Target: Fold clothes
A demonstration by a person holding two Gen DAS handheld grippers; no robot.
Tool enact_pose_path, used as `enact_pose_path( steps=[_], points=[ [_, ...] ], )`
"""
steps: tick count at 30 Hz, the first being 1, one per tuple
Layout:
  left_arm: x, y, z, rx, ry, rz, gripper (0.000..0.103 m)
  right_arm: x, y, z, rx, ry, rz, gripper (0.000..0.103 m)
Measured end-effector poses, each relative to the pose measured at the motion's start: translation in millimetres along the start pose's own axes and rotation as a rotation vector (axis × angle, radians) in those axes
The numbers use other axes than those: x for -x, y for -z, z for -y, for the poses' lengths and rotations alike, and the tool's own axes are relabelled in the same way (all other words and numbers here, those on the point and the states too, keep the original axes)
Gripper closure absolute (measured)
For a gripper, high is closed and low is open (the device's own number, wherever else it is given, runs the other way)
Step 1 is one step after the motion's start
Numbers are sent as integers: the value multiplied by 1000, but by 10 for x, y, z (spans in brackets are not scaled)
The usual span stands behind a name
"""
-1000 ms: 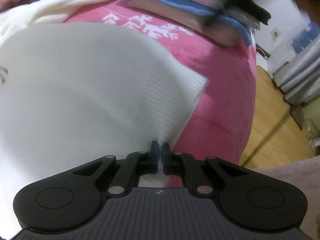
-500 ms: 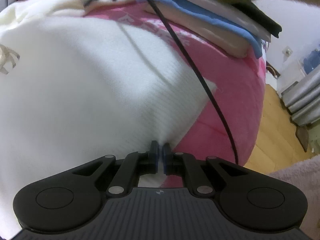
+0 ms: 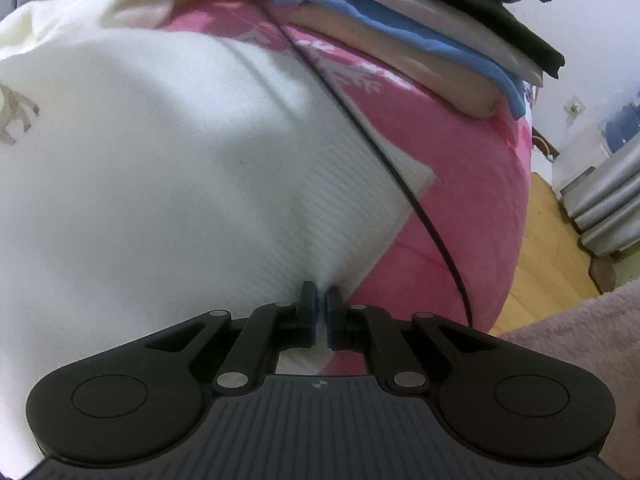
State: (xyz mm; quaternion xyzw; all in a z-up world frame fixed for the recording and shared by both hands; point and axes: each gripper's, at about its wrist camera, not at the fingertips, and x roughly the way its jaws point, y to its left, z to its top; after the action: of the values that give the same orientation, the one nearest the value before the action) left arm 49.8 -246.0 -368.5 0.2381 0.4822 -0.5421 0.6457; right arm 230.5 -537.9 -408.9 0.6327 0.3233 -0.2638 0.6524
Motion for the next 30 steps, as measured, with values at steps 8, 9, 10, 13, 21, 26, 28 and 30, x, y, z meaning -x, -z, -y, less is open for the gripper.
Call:
enact_pose_path(
  steps=[8, 9, 10, 13, 21, 26, 28, 30],
  points=[
    [60, -14, -76, -39, 28, -23, 99, 773, -272, -860, 527, -72, 368, 87],
    [64, -12, -82, -42, 31, -25, 99, 729, -316, -866, 562, -44, 367, 87],
    [69, -12, -84, -49, 32, -27, 99, 619, -358, -839, 595, -3, 360, 87],
    [80, -24, -92, -65, 38, -37, 99, 270, -458, -745, 685, 110, 339, 87],
    [118, -12, -135, -94, 45, -39, 99, -144, -807, -507, 629, 272, 184, 70],
    [131, -3, -163, -92, 52, -37, 99, 407, -529, -631, 648, 383, 131, 55],
    [150, 5, -187, -85, 55, -36, 99, 745, -292, -738, 751, 357, 159, 56],
    [168, 5, -193, -66, 56, -34, 99, 1061, 61, -838, 904, 334, 214, 61]
  ],
)
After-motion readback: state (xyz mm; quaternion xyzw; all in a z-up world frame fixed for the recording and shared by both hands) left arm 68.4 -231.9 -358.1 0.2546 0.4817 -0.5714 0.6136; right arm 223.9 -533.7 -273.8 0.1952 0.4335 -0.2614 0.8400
